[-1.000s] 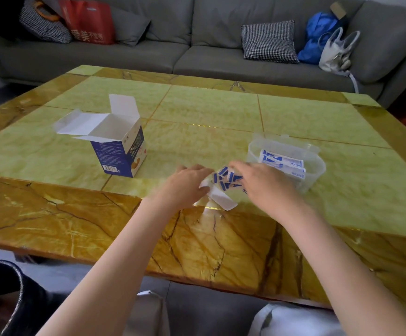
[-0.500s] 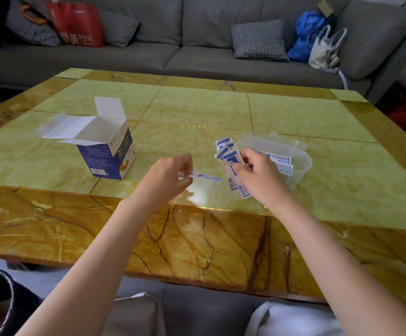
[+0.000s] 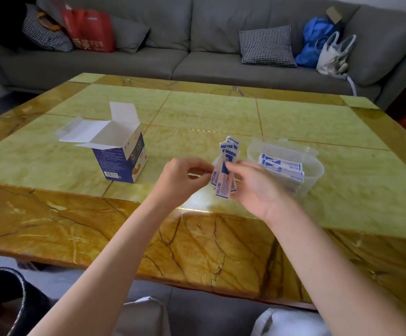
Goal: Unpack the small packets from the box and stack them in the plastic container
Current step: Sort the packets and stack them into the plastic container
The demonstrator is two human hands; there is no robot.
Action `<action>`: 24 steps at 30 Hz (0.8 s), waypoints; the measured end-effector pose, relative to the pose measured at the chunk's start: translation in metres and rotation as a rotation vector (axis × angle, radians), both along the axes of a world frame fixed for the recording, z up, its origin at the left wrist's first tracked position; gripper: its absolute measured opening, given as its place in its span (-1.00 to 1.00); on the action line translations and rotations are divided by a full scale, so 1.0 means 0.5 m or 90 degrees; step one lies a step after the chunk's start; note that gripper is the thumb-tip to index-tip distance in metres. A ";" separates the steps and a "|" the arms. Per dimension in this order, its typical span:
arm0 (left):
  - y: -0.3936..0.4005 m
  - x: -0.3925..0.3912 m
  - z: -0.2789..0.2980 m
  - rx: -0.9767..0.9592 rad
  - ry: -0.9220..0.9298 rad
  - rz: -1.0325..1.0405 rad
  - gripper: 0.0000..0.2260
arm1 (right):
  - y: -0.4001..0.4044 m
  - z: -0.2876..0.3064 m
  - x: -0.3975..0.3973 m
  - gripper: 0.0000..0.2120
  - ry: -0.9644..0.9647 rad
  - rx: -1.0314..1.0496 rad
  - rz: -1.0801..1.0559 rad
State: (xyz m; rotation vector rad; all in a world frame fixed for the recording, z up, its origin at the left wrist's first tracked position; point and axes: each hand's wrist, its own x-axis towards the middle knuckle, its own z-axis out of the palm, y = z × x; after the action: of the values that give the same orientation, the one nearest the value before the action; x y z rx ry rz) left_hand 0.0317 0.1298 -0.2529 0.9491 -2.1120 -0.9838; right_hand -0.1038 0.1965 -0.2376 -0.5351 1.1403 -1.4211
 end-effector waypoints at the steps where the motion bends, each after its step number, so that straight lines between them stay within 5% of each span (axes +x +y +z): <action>1: 0.002 -0.002 0.001 0.012 -0.004 -0.031 -0.84 | -0.003 -0.002 0.005 -0.86 0.008 0.000 -0.013; 3: 0.001 0.000 0.003 0.029 -0.026 -0.059 -0.84 | -0.011 -0.007 0.011 -0.88 0.154 -0.013 -0.064; 6: -0.014 0.016 0.004 0.031 -0.044 0.008 -0.90 | -0.012 -0.011 0.001 -0.91 0.676 -0.101 -0.121; 8: -0.022 0.024 0.002 0.030 -0.071 0.048 -0.83 | -0.006 -0.018 -0.005 -0.73 0.994 -0.154 -0.031; 10: -0.021 0.022 -0.002 0.034 -0.151 0.038 -0.67 | 0.000 -0.030 -0.006 -0.59 1.151 -0.139 0.084; 16: -0.013 0.013 -0.035 -0.056 -0.366 -0.026 -0.65 | 0.021 -0.045 -0.004 -0.74 1.220 -0.057 0.272; 24: -0.004 -0.001 -0.035 -0.063 -0.368 -0.098 -0.74 | 0.041 -0.052 -0.028 -0.76 1.254 0.049 0.319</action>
State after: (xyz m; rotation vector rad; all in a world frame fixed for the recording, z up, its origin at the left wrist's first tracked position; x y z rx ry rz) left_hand 0.0311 0.1279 -0.2703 1.1328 -2.7160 -0.7209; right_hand -0.1180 0.2170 -0.2638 -2.1633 2.1706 0.0194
